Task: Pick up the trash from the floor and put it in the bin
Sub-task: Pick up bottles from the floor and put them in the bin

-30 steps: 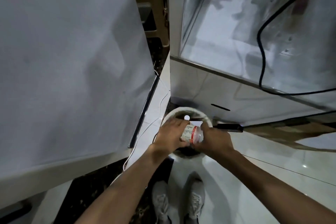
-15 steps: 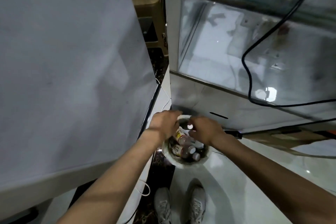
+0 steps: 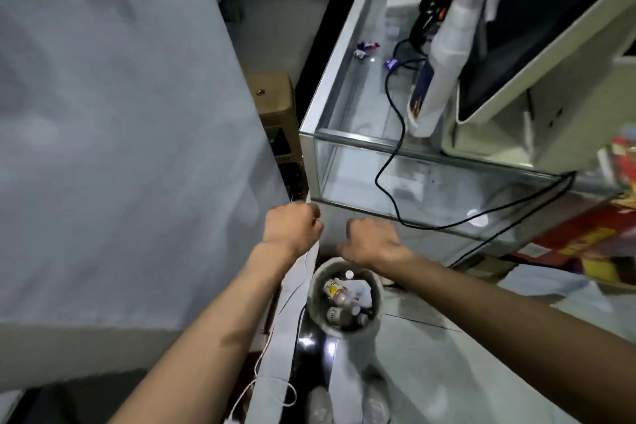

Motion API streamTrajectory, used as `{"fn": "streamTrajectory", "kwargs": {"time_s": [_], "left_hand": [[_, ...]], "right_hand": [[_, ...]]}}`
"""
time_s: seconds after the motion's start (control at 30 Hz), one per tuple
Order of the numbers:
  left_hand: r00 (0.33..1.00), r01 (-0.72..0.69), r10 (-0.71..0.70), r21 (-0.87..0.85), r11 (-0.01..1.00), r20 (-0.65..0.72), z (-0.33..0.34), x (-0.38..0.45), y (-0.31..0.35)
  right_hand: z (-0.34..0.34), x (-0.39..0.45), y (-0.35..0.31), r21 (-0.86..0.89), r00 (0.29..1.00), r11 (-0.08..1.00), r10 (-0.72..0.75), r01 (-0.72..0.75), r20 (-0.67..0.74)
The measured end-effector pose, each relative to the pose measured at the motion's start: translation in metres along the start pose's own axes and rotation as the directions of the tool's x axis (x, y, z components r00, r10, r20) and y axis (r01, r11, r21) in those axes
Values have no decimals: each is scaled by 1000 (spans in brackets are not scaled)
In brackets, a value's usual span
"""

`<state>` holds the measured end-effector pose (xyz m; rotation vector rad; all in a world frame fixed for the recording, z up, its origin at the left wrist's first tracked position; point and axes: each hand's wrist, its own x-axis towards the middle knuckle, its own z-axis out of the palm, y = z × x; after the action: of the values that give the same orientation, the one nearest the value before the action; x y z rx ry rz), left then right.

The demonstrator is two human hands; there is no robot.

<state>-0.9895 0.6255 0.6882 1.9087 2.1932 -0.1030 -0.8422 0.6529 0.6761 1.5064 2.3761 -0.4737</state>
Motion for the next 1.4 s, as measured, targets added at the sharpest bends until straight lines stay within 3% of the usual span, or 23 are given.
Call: {"fn": "streamTrajectory", "kwargs": {"time_s": [0.33, 0.57, 0.73, 0.93, 1.13, 1.4], "left_hand": [[981, -147, 143, -23, 989, -128, -119, -91, 51], [893, -424, 418, -5, 905, -169, -169, -162, 109], [733, -638, 637, 80, 765, -239, -197, -225, 191], [482, -849, 845, 113, 516, -234, -190, -340, 300], [269, -950, 948, 117, 290, -172, -168, -477, 407], [-51, -997, 993, 63, -44, -105, -103, -684, 517]], "right_hand": [[-113, -128, -16, 164, 974, 967, 211, -196, -81], [-152, -271, -4, 305, 878, 884, 426, -354, -218], [-150, -391, 25, 397, 747, 785, 599, -476, -289], [-117, -548, 60, 484, 542, 602, 794, -635, -276], [-54, -717, 81, 587, 319, 363, 930, -723, -183], [51, -933, 77, 626, 26, 27, 1000, -779, -11]]}}
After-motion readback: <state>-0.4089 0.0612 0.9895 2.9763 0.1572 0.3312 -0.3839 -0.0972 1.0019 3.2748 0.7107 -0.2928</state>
